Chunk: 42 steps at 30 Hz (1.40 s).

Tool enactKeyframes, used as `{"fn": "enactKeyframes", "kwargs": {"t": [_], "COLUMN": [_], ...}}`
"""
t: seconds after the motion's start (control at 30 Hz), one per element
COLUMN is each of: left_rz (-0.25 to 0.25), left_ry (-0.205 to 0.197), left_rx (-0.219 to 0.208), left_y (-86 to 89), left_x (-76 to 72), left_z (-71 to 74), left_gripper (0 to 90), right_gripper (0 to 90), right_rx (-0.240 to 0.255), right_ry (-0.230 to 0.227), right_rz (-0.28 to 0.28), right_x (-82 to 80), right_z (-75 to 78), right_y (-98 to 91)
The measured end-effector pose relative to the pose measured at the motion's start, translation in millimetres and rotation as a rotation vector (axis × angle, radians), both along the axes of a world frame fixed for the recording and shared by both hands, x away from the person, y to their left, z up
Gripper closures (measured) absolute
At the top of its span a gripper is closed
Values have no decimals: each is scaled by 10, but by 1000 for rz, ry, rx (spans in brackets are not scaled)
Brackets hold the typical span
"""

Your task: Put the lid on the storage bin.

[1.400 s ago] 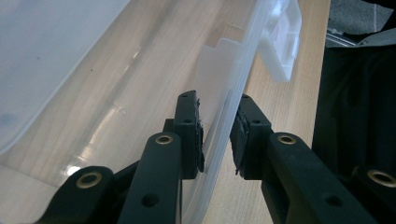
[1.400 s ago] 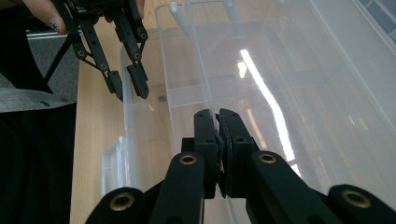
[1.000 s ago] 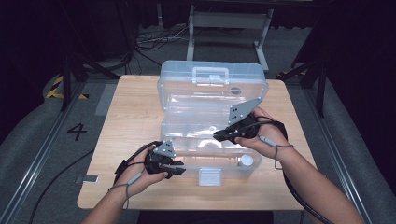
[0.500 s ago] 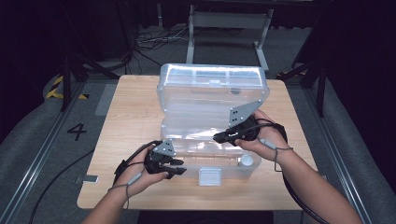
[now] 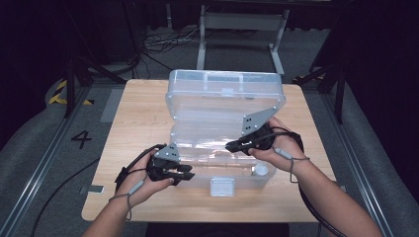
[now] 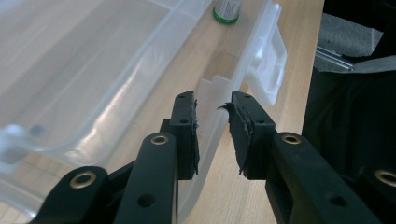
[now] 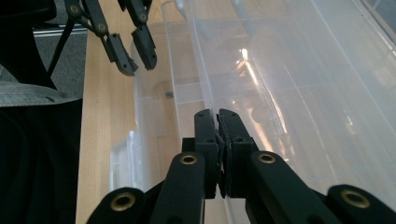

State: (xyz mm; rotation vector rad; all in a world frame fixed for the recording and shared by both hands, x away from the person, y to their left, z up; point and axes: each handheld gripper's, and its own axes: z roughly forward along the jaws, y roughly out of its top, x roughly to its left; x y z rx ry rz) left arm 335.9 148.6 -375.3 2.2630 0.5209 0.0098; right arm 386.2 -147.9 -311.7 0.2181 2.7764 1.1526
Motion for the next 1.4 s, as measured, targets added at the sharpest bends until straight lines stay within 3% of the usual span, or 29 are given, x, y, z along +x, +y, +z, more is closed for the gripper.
{"fn": "enactKeyframes", "kwargs": {"t": [0.3,0.57,0.87,1.07,1.2,1.4], "left_rz": [3,66,99,142,171,202], "left_ry": [1,-59,-83,-101,-154,-166], "left_rx": [-42,-107,-135,-176,-167,-195], "left_y": [105,183,286,356,364,397], "left_x": [18,21,37,47,28,58], "left_z": [173,333,427,497,543,569], "left_gripper": [834,880,890,893,895,895], "right_gripper": [875,874,873,872,871,871], "right_rx": [-1,4,7,8,10,13], "right_ry": [-7,-21,-25,-32,-39,-43], "right_rz": [0,-6,-14,-15,-18,-21], "right_x": [-6,-29,-50,-74,-92,-117], "right_z": [-6,-16,-27,-41,-47,-60], "right_y": [-4,-14,-15,-20,-22,-34]}}
